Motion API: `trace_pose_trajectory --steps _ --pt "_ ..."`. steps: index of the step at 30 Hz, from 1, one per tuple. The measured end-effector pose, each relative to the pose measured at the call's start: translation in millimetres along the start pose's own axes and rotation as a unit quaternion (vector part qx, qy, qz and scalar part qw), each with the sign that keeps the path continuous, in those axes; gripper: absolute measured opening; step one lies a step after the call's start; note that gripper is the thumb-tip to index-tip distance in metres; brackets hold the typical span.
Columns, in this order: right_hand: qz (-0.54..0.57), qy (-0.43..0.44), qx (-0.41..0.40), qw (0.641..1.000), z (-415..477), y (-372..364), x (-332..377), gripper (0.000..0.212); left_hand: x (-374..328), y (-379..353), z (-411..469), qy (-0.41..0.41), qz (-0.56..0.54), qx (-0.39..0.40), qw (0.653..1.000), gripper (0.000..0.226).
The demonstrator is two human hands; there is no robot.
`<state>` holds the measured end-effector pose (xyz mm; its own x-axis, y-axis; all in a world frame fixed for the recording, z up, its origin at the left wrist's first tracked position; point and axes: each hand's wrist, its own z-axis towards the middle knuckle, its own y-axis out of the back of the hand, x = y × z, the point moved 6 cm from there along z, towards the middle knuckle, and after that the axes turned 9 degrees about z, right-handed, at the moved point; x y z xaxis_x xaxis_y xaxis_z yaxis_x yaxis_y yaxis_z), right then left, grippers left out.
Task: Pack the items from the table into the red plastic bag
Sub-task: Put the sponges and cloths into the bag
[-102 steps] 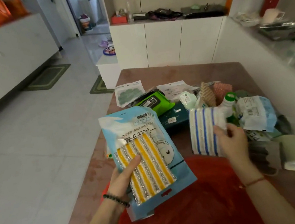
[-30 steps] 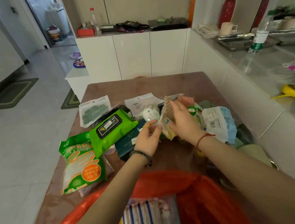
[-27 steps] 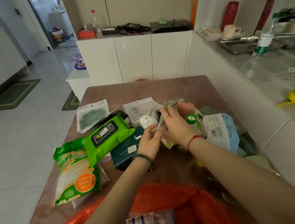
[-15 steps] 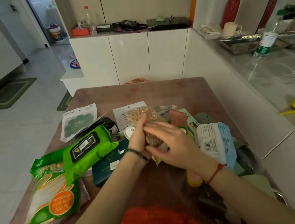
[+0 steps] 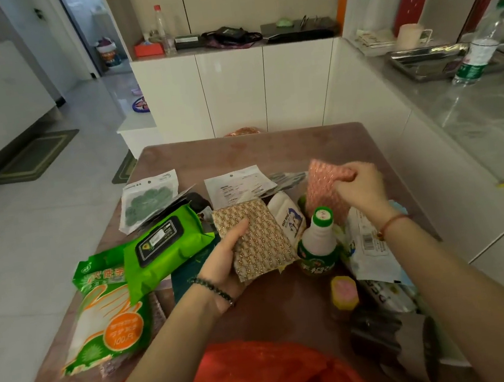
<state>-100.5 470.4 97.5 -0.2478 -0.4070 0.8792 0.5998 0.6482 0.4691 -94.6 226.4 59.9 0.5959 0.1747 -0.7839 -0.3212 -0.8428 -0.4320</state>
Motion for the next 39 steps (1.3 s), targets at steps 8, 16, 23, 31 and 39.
trace_pose_trajectory --steps 8,16,23,31,39 --pt "0.103 0.348 0.119 0.924 -212.5 9.6 43.9 0.033 39.8 -3.6 -56.6 0.033 0.040 0.048 0.998 0.050" --pt "0.247 -0.023 0.048 0.968 -283.8 -2.5 -32.2 0.042 92.7 61.5 -118.9 0.067 0.081 -0.021 0.994 0.059" --pt "-0.247 -0.129 0.072 0.958 -304.7 -1.2 -81.7 0.057 162.1 68.4 -159.1 0.178 0.339 0.158 0.910 0.057" --pt "-0.093 -0.108 0.032 0.989 -309.5 13.3 -70.3 0.036 186.5 32.2 -123.9 0.144 0.267 0.017 0.953 0.100" --pt "0.045 -0.100 0.017 0.994 -303.7 31.2 -75.3 0.038 167.5 28.9 -133.2 -0.013 0.375 -0.060 0.925 0.094"
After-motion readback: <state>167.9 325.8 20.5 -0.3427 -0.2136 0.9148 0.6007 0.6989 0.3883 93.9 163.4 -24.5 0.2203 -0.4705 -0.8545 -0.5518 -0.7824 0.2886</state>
